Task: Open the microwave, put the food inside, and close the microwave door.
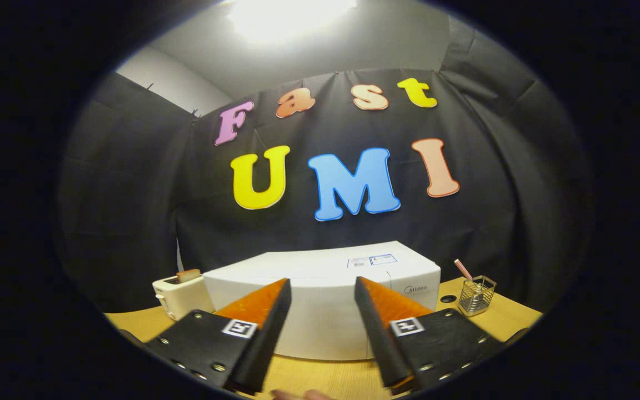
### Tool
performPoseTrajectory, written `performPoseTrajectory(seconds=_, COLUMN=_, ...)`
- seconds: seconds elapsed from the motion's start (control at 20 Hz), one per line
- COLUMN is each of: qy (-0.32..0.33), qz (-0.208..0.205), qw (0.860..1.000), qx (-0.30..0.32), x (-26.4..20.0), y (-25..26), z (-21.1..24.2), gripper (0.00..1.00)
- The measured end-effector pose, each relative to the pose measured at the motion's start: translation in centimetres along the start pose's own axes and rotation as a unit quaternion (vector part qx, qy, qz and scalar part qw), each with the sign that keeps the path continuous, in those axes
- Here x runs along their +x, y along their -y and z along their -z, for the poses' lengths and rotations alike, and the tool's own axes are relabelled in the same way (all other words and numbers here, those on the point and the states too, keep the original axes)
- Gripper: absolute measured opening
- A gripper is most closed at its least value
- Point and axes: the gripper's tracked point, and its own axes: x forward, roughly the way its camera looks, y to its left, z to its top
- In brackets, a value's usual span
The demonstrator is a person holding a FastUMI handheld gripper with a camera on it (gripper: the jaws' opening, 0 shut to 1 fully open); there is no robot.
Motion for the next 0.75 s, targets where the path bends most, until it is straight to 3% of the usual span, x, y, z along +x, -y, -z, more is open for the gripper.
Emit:
performPoseTrajectory(seconds=0.05, qy=-0.008, qz=0.008, qw=1.0, qx=-0.014, x=-0.5, y=-0.1, z=-0.7, gripper=0.99)
performPoseTrajectory(seconds=0.25, qy=-0.015, qz=-0.003, qw=1.0, qx=-0.021, x=-3.2, y=-1.5, z=-5.2, gripper=0.99)
performPoseTrajectory(seconds=0.5, qy=0.003, qz=0.02, qw=1.0, qx=-0.015, x=-4.0, y=0.1, z=-12.7, gripper=0.99)
performPoseTrajectory(seconds=0.75, qy=-0.005, qz=0.032, qw=0.999, qx=-0.031, x=-4.8, y=1.7, z=-15.4, gripper=0.99)
